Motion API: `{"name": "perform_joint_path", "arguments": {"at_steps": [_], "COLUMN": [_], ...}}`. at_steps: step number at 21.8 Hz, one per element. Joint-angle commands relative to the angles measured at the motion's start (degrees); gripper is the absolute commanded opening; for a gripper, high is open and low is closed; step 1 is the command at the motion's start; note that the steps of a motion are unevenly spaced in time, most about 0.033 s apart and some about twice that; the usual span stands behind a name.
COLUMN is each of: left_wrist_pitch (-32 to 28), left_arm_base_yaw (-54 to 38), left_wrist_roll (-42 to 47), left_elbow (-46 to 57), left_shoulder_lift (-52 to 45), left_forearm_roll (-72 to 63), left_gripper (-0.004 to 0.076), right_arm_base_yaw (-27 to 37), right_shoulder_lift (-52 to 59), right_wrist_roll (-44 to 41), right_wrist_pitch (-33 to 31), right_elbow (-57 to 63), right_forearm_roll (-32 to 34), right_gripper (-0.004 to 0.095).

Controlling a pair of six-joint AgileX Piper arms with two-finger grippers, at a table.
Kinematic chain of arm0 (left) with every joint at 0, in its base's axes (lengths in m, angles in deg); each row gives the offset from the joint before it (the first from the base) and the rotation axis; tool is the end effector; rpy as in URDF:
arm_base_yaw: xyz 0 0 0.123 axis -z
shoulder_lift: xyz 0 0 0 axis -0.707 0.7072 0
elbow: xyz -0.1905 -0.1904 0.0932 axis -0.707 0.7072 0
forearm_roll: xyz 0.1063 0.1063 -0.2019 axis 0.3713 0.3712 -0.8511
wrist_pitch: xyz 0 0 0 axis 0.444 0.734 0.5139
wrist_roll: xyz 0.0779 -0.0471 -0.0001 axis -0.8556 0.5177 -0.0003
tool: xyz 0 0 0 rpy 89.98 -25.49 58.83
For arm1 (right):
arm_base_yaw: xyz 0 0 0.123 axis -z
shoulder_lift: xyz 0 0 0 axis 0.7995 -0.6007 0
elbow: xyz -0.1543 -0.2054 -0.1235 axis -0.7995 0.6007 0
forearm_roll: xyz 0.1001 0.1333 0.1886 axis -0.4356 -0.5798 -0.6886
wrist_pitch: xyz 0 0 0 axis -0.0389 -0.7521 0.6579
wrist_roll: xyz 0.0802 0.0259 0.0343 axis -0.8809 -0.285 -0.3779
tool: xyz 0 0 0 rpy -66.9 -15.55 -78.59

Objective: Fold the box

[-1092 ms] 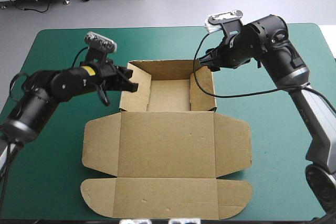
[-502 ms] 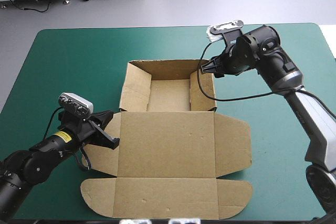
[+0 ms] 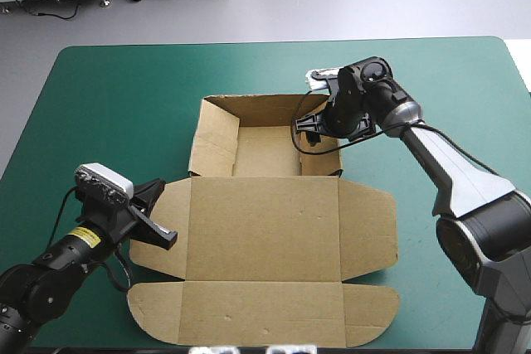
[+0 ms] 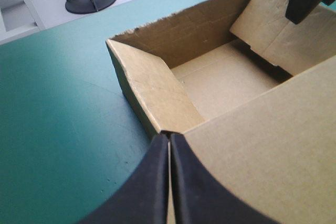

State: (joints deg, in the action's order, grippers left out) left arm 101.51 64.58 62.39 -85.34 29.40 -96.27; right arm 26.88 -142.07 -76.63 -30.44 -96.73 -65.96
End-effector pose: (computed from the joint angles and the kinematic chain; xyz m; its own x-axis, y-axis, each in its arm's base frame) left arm 0.1359 -0.0580 0.3165 -0.2881 0.1939 -0.9378 0.4482 0.8927 0.0469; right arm 0.3688 0.1829 0.3078 -0.9219 -0.1574 -0.3540 -0.2083 0.9718 0.1104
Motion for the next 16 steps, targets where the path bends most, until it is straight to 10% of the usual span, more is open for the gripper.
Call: {"name": "perform_joint_path", "arguments": {"at_steps": [1, 6, 10, 16], "left_wrist_pitch": [-4.3, -5.1, -5.3, -5.3], "left_arm_base_yaw": [0.0, 0.0, 0.0, 0.0], "left_wrist_roll": [0.1, 0.1, 0.1, 0.1], "left_elbow": [-0.5, -0.5, -0.5, -0.5], "left_shoulder_lift": [-0.4, -0.4, -0.4, -0.4], "left_forearm_roll": [-1.2, -1.2, -1.2, -2.0], "left_gripper": [-0.0006, -0.0006, -0.0006, -0.0006], "right_arm_base_yaw": [0.3, 0.3, 0.3, 0.8], "right_shoulder_lift": [1.2, 0.7, 0.7, 0.7], "right_wrist_roll": [0.0, -0.2, 3.8, 4.3], "right_wrist_pitch": [0.4, 0.1, 0.0, -1.1], "right_elbow": [-1.7, -1.7, -1.7, -2.0], "right_forearm_roll": [-0.7, -0.8, -0.7, 2.2], "right_gripper": [0.0740, 0.0620, 0.0038, -0.0024]}}
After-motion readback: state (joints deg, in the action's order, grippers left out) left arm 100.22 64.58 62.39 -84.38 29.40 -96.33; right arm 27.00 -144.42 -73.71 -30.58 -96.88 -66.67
